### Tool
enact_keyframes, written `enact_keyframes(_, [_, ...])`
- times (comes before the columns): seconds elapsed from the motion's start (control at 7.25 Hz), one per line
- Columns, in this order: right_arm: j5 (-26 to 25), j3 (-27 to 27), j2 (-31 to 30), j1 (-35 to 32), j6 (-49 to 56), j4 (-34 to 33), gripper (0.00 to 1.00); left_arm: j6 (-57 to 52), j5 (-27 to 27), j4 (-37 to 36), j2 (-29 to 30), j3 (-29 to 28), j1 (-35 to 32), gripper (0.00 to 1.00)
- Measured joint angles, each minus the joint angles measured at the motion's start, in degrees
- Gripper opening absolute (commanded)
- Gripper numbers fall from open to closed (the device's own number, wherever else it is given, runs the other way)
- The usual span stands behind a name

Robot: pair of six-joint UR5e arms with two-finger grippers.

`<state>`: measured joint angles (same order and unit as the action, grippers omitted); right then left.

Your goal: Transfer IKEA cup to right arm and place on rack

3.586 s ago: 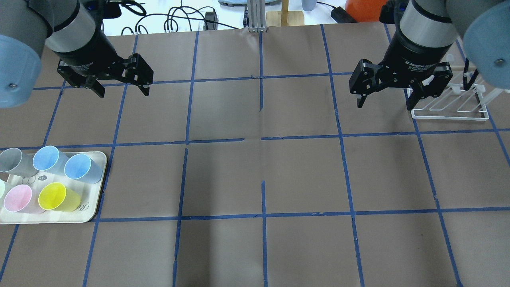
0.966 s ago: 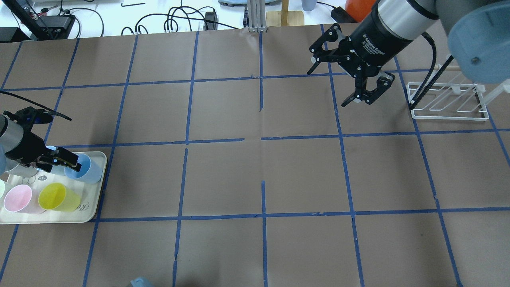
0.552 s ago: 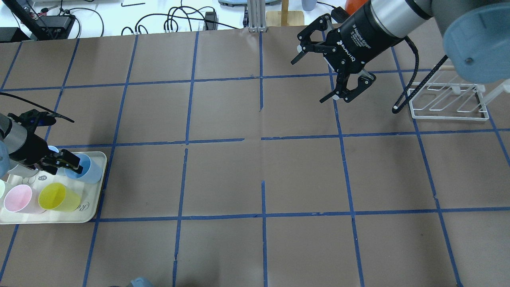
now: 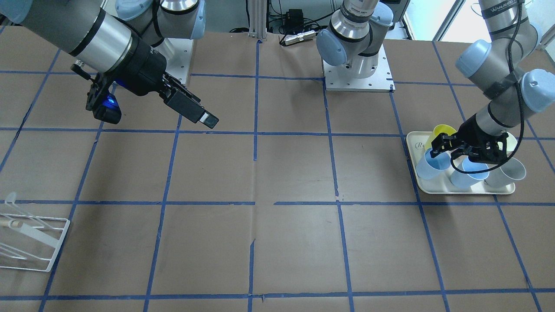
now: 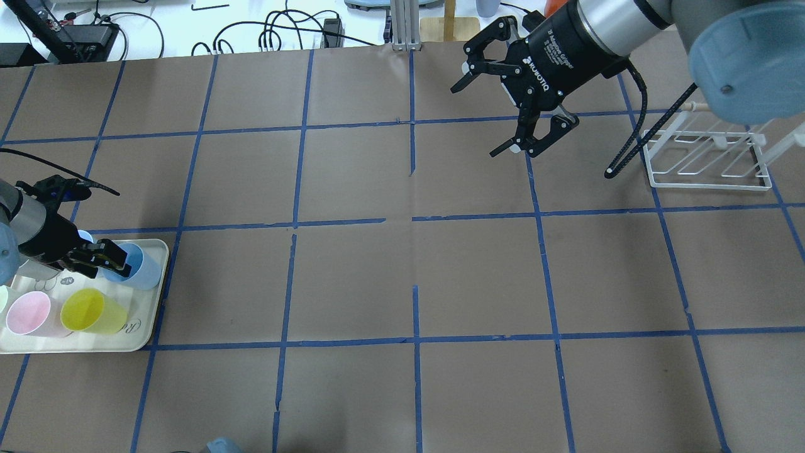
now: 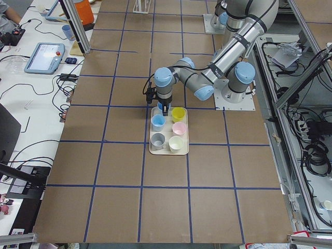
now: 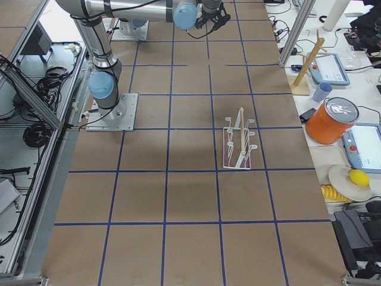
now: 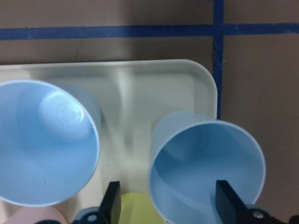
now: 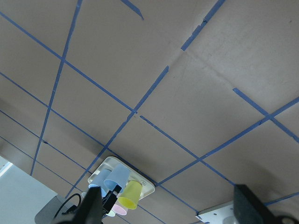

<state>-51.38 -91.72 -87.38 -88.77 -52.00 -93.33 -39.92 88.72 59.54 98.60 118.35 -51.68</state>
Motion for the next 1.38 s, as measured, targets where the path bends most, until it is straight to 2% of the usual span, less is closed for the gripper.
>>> enact_keyframes(0.14, [2.8, -0.3, 0.2, 0.0, -2.3, -0.1, 1.0, -0.1, 0.1, -0.1, 0.0, 0.1, 0.0, 0.07])
enact_keyframes(0.28, [6.0, -0.4, 0.4, 0.0, -3.4, -0.1, 1.0, -0.3, 0.1, -0.1, 0.1, 0.1, 0.0, 0.0])
enact_keyframes(0.97, [19.7, -1.6, 2.4, 0.2, -11.1, 0.5, 1.0, -0.7, 0.4, -0.3, 0.8, -0.6, 0.0, 0.0])
enact_keyframes(1.1, [23.9, -2.9, 2.4, 0.2, -11.9, 0.2, 1.0, -0.6, 0.4, -0.1, 0.5, -1.7, -0.2, 0.0])
enact_keyframes(1.38, [28.6, -4.4, 2.5, 0.2, -12.4, 0.1, 1.0, -0.6, -0.8, 4.1, -0.8, -6.1, -0.7, 0.0])
